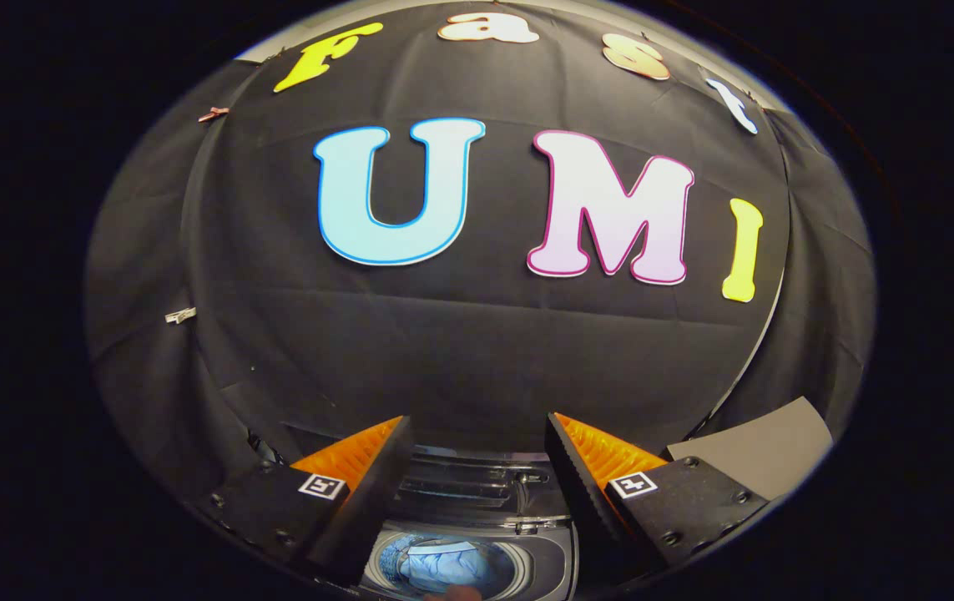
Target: Put the clothes into the washing machine and then close the washing machine lid.
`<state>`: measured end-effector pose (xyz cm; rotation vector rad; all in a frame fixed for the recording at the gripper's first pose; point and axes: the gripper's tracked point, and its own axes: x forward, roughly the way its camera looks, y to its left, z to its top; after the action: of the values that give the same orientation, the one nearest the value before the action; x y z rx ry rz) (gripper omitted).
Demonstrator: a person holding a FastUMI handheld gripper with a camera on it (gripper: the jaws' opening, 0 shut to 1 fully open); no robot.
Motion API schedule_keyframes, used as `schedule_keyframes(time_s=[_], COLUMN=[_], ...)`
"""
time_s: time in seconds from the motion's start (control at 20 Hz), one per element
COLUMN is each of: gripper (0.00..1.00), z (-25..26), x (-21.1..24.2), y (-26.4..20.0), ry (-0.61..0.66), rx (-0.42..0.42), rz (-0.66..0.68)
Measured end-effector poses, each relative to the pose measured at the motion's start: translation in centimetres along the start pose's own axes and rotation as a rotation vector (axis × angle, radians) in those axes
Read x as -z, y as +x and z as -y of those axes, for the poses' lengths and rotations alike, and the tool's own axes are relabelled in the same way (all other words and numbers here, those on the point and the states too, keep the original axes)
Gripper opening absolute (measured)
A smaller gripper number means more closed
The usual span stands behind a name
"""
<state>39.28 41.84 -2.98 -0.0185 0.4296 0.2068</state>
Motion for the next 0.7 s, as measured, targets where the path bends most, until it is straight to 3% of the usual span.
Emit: schedule_keyframes(time_s=[0.55, 0.7], gripper=[0.99, 0.99], z=[-1.1, -1.4], x=[5.7, 5.9], y=[9.6, 10.3], ry=[0.0, 0.095], rx=[-0.015, -0.036], rz=[-0.188, -0.168])
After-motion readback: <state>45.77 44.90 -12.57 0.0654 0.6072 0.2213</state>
